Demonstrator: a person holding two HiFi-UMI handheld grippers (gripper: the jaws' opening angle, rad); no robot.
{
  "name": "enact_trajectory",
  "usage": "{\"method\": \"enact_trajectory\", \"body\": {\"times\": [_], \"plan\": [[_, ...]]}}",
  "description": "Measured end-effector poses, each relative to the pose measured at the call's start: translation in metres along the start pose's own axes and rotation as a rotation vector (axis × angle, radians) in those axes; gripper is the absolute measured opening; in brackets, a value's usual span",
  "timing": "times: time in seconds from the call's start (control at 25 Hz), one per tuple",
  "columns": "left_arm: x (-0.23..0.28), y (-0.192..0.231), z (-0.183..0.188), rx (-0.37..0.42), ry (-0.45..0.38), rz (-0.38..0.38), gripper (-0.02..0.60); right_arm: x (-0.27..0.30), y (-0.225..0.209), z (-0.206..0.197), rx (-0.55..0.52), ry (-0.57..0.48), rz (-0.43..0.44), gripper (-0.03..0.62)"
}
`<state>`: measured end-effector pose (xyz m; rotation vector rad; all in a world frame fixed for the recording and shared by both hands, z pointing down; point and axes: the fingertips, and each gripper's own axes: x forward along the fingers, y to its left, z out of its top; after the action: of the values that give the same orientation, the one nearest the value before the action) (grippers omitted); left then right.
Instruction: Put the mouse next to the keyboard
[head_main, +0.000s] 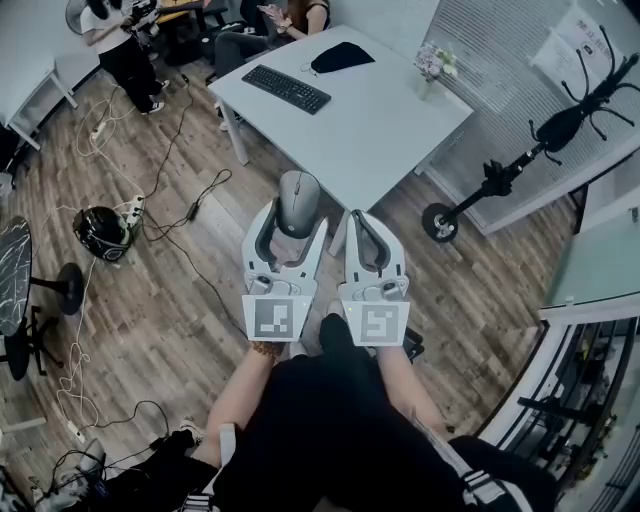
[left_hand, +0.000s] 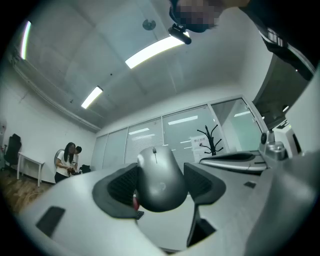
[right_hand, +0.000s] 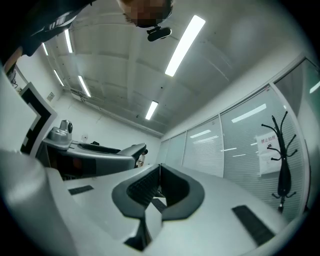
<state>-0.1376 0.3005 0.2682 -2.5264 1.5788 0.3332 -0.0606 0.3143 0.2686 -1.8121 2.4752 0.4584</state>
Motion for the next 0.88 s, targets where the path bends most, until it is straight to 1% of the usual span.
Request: {"method": "enact_trajectory", "body": {"times": [0.2, 0.36, 0.48, 0.68, 0.88], "plan": [[0.018, 0.003, -0.004, 0.007, 0.006, 0.003, 0.296, 0.017, -0.01, -0.002, 0.006, -0.01, -0.001, -0.002], [0.036, 0.004, -0.014, -0.001, 0.02, 0.014, 0.295, 0.031, -0.023, -0.012, 0.007, -0.004, 0.005, -0.002], [0.049, 0.004, -0.022, 0.015, 0.039, 0.016, 0.296, 0.041, -0.032, -0.02, 0.019, 0.001, 0.005, -0.001], [0.079, 0.005, -0.031, 0.029, 0.037, 0.02, 0.296, 0.064, -0.051, -0.033, 0.031, 0.0, 0.019, 0.0], [0.111, -0.001, -0.039, 0.016, 0.02, 0.052, 0.296, 0.084, -0.078, -0.048, 0.038, 0.014, 0.038, -0.002]]}}
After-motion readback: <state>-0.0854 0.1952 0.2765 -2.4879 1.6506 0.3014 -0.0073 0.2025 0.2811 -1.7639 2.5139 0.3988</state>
